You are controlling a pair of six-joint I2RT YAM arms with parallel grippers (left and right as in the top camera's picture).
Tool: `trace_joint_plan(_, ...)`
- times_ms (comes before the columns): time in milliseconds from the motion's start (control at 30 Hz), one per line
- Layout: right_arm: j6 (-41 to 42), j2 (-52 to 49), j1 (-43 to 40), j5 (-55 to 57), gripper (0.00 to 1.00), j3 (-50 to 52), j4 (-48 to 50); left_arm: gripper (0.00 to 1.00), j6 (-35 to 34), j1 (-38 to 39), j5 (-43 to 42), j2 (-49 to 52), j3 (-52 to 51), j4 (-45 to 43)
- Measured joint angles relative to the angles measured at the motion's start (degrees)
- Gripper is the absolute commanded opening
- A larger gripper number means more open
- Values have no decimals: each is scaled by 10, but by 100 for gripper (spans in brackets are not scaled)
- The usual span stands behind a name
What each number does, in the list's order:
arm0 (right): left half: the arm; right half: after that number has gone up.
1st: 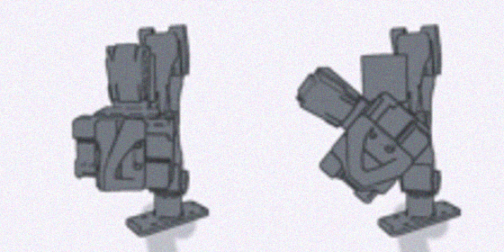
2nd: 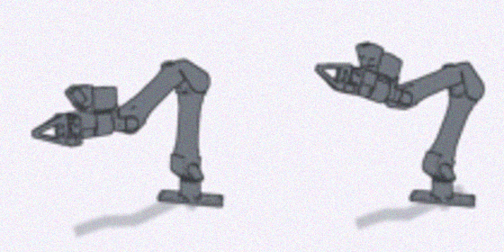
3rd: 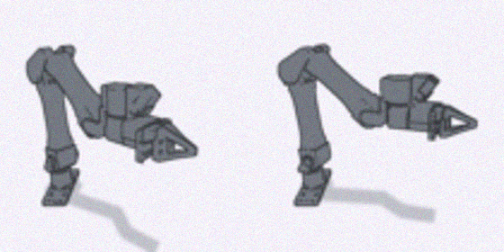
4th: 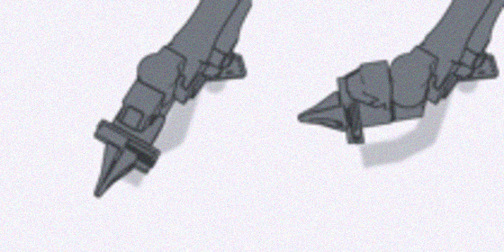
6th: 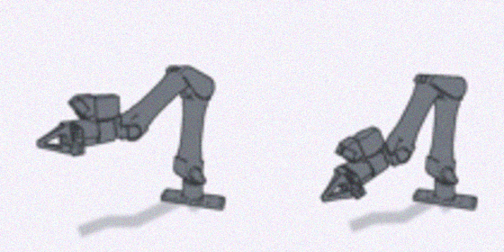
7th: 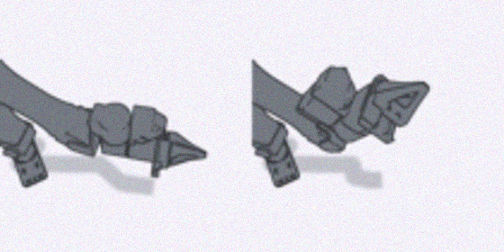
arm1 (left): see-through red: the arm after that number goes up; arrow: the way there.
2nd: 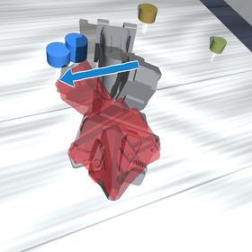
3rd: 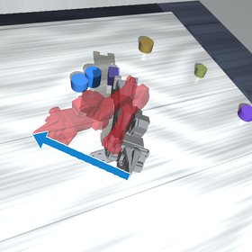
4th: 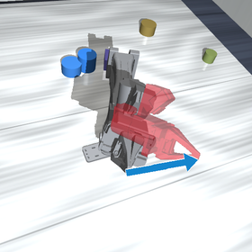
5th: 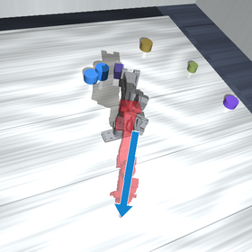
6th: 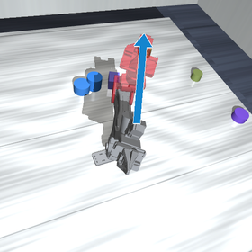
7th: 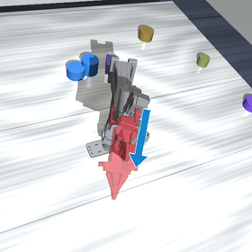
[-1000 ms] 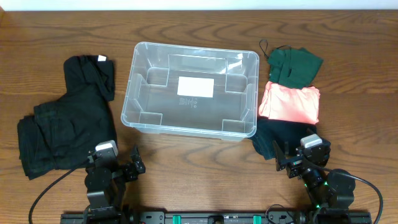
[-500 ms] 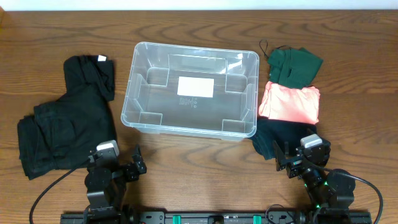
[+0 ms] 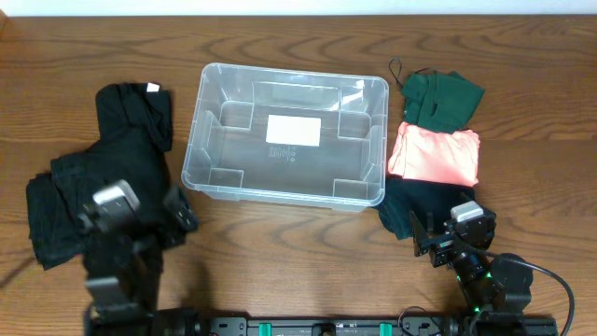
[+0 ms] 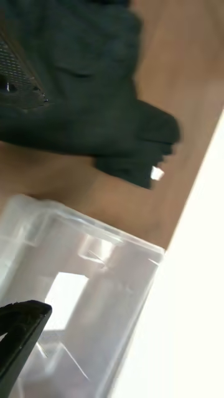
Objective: Pack container
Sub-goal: 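Reach the left gripper to the black clothes stack and grasp it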
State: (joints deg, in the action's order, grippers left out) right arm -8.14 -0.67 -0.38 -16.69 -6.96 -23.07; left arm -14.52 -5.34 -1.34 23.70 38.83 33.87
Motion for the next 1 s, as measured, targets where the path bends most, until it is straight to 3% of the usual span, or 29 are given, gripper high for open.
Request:
trace_joint_plan(167,0,0,0,0,99,0,0,98,27,-5,3,105,120,15)
trace_joint_plan(300,0,0,0,0,99,0,0,98,-9,-47,28,174,180,75)
trace_joint_plan(467,0,0,0,0,99,0,0,98,-82,-161,35,296,215,143)
trace_joint_plan(600,0,0,0,0,99,0,0,98,-110,-271,-13,408,217,150)
trace_joint_plan(867,0,0,0,0,99,0,0,98,-124,-480,-145,574,217,172)
trace_joint_plan(1000,0,0,0,0,99,0,0,98,-120,-525,-170,614,217,162)
